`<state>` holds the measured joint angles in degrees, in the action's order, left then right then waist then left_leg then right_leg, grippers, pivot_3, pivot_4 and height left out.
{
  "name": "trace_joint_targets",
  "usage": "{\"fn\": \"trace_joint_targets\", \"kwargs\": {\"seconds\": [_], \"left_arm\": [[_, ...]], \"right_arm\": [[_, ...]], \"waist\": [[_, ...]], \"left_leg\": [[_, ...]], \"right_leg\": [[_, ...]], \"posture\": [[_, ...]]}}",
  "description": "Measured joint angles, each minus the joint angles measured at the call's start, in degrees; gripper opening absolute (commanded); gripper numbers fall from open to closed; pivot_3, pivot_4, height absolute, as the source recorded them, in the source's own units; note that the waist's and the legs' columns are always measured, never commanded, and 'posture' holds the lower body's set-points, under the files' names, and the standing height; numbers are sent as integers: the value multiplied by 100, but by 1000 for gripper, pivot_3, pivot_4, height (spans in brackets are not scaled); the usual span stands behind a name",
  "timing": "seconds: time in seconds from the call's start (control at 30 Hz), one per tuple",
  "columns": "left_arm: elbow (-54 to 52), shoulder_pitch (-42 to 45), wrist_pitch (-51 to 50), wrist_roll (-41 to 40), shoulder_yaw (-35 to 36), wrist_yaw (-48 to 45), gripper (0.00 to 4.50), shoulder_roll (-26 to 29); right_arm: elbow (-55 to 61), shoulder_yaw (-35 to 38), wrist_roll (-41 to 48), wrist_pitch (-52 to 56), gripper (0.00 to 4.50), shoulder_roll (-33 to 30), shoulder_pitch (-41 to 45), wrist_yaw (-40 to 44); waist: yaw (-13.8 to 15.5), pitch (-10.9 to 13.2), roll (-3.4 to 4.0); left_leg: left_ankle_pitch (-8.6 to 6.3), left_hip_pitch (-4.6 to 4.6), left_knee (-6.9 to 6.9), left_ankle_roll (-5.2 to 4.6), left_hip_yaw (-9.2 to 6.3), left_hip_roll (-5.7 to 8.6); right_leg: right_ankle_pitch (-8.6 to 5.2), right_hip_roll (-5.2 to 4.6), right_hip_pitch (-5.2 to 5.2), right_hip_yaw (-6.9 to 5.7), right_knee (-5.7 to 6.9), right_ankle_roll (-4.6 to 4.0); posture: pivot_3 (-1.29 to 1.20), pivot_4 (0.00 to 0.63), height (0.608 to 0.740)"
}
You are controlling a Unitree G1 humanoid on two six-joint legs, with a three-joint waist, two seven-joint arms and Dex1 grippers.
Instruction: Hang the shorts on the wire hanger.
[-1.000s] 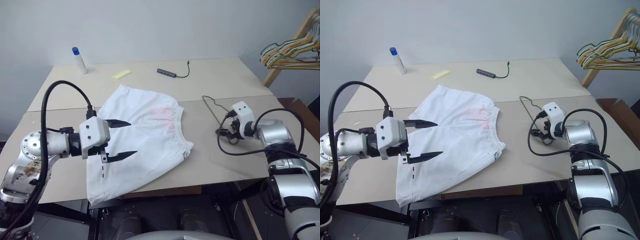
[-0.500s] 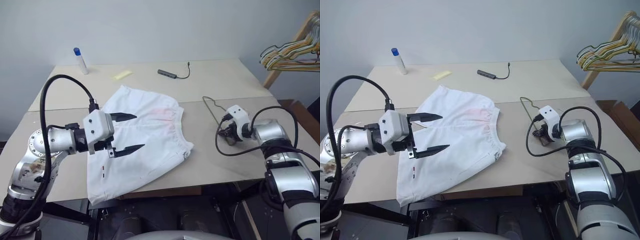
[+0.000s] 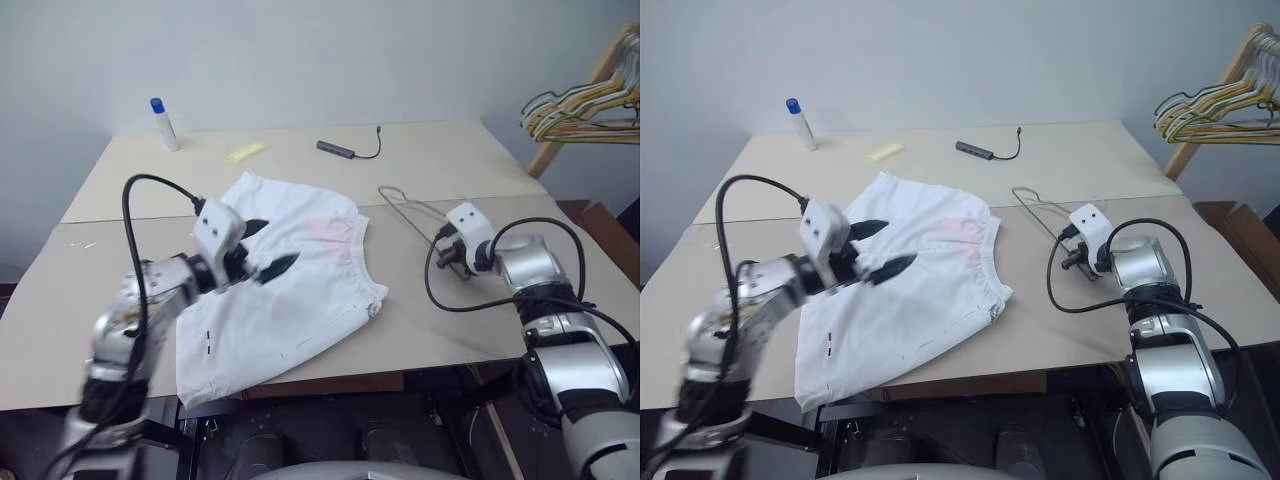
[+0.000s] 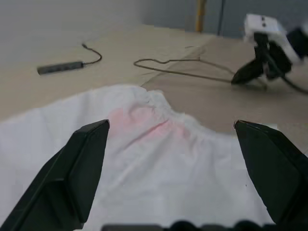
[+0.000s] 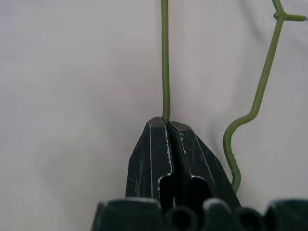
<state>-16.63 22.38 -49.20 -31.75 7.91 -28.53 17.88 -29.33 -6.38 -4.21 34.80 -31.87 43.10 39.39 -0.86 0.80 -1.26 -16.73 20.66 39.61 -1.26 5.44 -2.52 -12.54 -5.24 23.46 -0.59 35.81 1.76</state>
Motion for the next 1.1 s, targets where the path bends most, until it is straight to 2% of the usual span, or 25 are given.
{"fn": "trace_joint_targets", "kwargs": {"seconds": [0.1, 0.2, 0.27, 0.43, 0.63, 0.77, 1.1], "left_arm": [[446, 595, -1044, -1172, 1061, 1095, 4500, -1129], [759, 787, -1301, -1975, 1751, 1826, 4500, -1692], [939, 934, -1318, -2284, 2032, 2252, 4500, -1881], [1222, 1248, -1184, -2677, 2217, 2593, 4500, -1847], [1515, 1508, -881, -2909, 2186, 2577, 4500, -1669], [1702, 1509, -592, -2901, 2077, 2560, 3643, -1653], [1965, 1509, -145, -2799, 1856, 2586, 333, -1602]], "right_arm": [[1536, 11, 81, 293, 17, -61, -259, 30], [2571, -34, 196, 362, 17, -76, -556, 167], [3201, -79, 324, 363, 17, -85, -786, 276], [4190, -313, 498, 290, 17, -71, -1082, 413], [4628, -371, 733, 298, 17, 87, -1149, 431], [4698, -481, 790, 298, 0, 86, -1255, 492], [4778, -542, 902, 617, 0, 141, -1256, 378]], "waist": [[6, -1, 0], [3, 0, -2], [8, 0, -3], [11, 1, -4], [14, 1, -4], [15, 1, -5], [12, 2, -5]], "left_leg": [[-6, 20, 18, -10, -28, 2], [-10, 24, 21, -16, -33, 7], [-10, 28, 22, -16, -37, 11], [-9, 31, 23, -14, -39, 17], [-8, 32, 23, -12, -38, 19], [-8, 32, 24, -12, -37, 21], [-7, 37, 23, -12, -35, 21]], "right_leg": [[0, -3, 0, -13, -4, 2], [0, -5, 0, -15, -7, 4], [0, -6, 0, -19, -9, 4], [0, -6, -2, -24, -14, 3], [0, -7, -5, -28, -17, 3], [0, -8, -9, -32, -24, 3], [1, -7, -10, -38, -33, 4]], "posture": [[26, 0, 740], [26, 0, 740], [20, 0, 740], [20, 0, 740], [15, 0, 740], [12, 0, 740], [2, 0, 740]]}}
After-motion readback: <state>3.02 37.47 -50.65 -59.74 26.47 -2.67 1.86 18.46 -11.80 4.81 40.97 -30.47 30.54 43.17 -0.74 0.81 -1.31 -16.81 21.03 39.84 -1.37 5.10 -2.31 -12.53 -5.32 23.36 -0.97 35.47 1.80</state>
